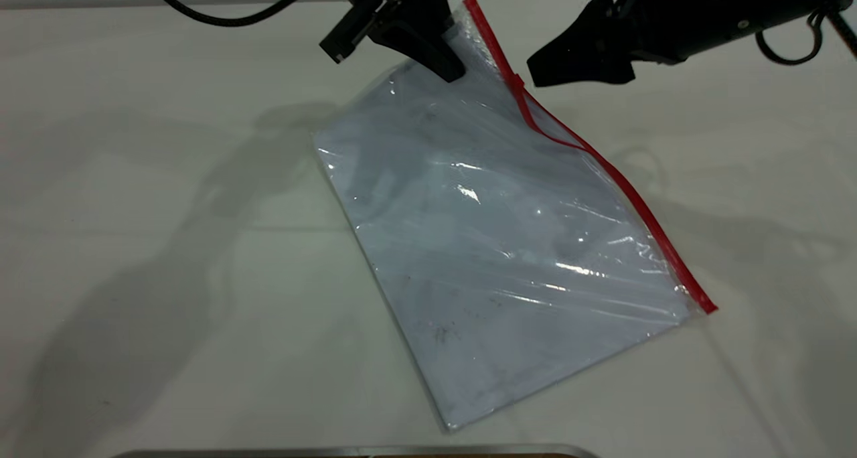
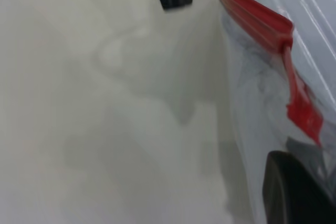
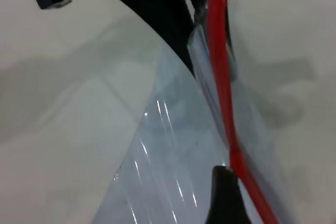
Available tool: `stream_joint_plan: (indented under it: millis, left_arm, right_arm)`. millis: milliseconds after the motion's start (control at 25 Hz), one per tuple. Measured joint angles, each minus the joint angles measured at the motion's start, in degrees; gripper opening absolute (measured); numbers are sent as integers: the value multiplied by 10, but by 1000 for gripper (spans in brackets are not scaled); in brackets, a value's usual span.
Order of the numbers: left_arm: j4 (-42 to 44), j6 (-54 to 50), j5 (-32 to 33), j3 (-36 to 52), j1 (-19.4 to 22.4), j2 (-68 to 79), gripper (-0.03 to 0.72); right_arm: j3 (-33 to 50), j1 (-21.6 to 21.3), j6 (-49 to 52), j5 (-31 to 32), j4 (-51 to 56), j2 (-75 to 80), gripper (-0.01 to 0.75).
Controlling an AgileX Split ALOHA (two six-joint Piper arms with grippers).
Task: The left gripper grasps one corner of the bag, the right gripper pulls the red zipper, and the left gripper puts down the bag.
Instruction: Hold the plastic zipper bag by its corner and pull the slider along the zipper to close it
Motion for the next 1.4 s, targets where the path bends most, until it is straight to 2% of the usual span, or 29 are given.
stream_joint_plan:
  millis: [360,720,880,1240,1400]
  left_arm:
    - [-2,1,-38,0,-19,0,53]
    - [-43,-5,-47,0,-21,0,53]
    - [-42,-7,-48,0,-21,0,53]
    - [-41,-20,-44,0,-22,0,53]
    - [-37,-48,-49,0,-24,2,53]
  right_arm:
    - [-3,0,0,15,0,14,557]
    - [-3,0,0,16,0,14,537]
    - [-3,0,0,15,0,14,444]
    - [-3,0,0,0,2,14,107]
    - [-4,0,0,-19,4,14,38]
